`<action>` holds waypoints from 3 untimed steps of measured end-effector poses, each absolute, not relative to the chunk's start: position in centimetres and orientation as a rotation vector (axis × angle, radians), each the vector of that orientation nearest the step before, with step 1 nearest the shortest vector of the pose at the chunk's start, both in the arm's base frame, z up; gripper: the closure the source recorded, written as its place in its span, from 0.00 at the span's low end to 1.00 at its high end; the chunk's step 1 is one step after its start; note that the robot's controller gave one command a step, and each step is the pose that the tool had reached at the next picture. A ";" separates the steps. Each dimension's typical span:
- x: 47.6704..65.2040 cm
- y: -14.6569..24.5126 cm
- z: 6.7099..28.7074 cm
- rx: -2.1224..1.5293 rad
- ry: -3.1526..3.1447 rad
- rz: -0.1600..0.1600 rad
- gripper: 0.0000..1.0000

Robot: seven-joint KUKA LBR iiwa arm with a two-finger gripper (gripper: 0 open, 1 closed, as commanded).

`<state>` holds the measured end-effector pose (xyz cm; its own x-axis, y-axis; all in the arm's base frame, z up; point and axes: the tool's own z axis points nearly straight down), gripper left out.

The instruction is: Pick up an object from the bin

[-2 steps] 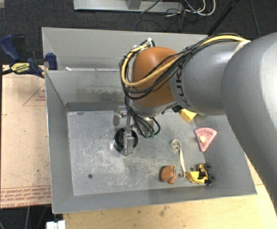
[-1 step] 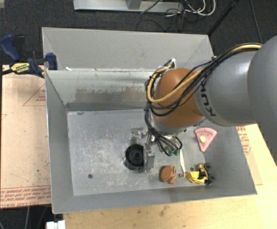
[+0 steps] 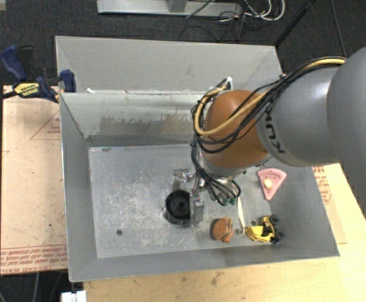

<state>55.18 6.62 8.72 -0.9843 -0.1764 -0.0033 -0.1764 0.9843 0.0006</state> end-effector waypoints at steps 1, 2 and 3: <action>52.7 4.6 13.0 -0.287 3.132 0.002 1.00; 52.3 4.0 14.7 -0.281 3.134 -0.001 1.00; 53.5 4.7 15.9 -0.342 3.115 0.001 1.00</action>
Offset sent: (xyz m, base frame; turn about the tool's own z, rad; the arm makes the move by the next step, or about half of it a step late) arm 0.0118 -0.0046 0.0996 0.0115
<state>53.46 4.68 15.86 -0.9762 -0.2167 -0.0079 -0.2167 0.9762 0.0001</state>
